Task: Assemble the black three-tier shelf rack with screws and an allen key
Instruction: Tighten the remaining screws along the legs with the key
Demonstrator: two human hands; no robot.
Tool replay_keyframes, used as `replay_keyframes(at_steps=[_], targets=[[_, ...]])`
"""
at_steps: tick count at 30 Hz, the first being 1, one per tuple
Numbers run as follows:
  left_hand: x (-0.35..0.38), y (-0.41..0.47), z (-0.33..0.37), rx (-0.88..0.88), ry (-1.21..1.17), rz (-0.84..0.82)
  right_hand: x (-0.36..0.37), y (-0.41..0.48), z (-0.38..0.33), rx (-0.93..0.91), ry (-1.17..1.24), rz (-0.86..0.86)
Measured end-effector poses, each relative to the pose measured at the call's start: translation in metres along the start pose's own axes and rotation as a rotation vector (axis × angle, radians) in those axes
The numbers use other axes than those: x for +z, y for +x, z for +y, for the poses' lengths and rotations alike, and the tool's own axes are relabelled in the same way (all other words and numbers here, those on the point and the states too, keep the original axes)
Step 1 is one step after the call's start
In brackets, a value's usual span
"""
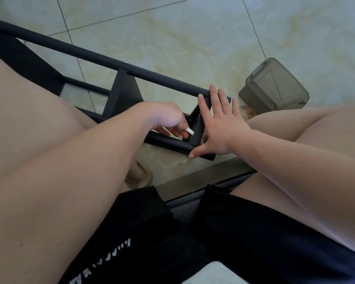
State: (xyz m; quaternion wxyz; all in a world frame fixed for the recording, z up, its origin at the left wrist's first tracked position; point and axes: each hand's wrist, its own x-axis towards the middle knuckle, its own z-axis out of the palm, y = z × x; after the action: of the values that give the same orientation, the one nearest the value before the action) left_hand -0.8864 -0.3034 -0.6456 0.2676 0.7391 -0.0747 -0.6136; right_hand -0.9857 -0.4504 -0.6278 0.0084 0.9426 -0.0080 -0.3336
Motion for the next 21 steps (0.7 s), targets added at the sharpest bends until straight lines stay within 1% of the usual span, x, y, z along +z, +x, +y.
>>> replay_keyframes(at_steps=[8,12,21], targets=[[-0.0020,-0.0051,-0.0021,0.052,0.189,-0.022,-0.0001,-0.0007,-0.0004,0.003,-0.007,0.002],[-0.0014,-0.0051,-0.0051,0.080,0.229,0.000,0.0000,-0.0007,-0.0002,0.004,-0.017,0.006],[-0.0005,-0.0030,-0.0085,0.117,0.411,0.014,0.0016,-0.0007,-0.0006,0.004,-0.020,0.016]])
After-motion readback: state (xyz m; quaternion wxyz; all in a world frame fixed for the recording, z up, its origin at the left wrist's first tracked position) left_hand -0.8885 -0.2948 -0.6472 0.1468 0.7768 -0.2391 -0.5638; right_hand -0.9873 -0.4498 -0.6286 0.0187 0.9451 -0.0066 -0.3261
